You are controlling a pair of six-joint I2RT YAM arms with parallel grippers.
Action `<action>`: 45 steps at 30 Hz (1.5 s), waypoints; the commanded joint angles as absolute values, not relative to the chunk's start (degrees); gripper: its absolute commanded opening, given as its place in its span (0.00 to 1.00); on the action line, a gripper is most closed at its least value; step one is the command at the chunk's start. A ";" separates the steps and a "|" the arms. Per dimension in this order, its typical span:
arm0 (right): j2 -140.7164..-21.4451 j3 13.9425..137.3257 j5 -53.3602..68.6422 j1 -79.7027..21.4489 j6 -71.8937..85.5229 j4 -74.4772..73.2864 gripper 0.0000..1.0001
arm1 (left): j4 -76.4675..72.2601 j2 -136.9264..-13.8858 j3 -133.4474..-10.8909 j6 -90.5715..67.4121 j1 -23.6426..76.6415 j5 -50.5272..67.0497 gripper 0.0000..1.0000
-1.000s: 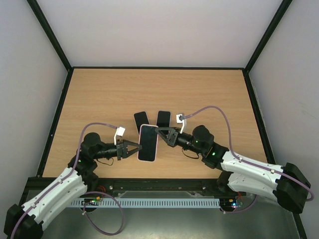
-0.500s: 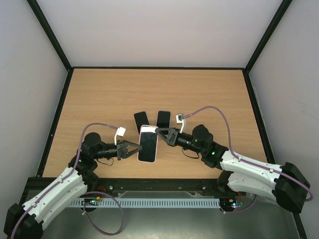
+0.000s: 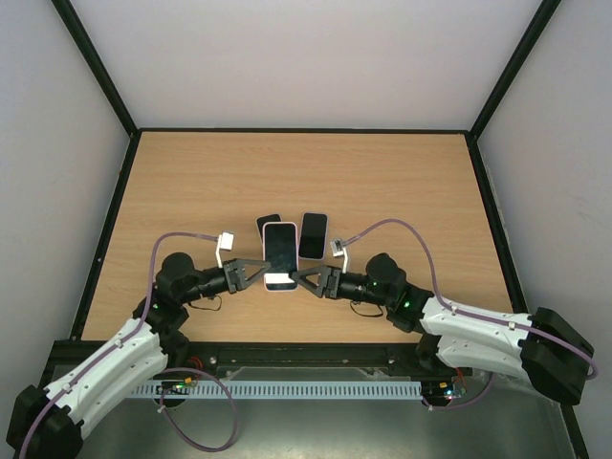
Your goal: Put the phone into the phone case
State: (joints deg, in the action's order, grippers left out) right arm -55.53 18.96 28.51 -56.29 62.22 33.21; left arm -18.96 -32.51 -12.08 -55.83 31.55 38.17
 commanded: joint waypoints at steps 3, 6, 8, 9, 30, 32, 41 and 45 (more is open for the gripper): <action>-57.76 16.91 31.15 -57.86 65.49 41.74 0.61 | -28.97 -32.17 -14.29 -59.95 31.33 34.21 0.02; -58.71 17.36 31.13 -58.10 65.65 42.64 0.58 | -29.91 -32.17 -14.00 -60.84 31.37 33.46 0.02; -59.16 17.46 31.10 -58.10 65.78 43.34 0.56 | -30.67 -32.31 -13.68 -61.47 31.35 33.47 0.02; -59.33 17.47 31.05 -58.12 65.99 43.77 0.54 | -31.01 -32.38 -13.51 -61.78 31.35 33.46 0.02; -61.70 15.65 26.83 -58.11 70.49 52.73 0.04 | -28.22 -31.64 -11.95 -59.36 31.36 33.30 0.02; -61.77 15.28 26.52 -58.17 70.93 53.19 0.02 | -26.42 -31.62 -11.87 -58.09 31.26 32.70 0.02; -62.83 14.59 25.49 -58.13 71.41 53.35 0.02 | -22.51 -31.56 -12.19 -55.58 31.24 31.40 0.02; -63.41 14.76 25.58 -58.10 71.22 53.52 0.02 | -18.95 -31.23 -13.41 -54.38 31.22 30.13 0.07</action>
State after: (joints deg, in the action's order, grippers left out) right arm -63.40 15.14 27.42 -58.13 70.24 49.10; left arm -22.09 -32.23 -11.64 -59.29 31.59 32.88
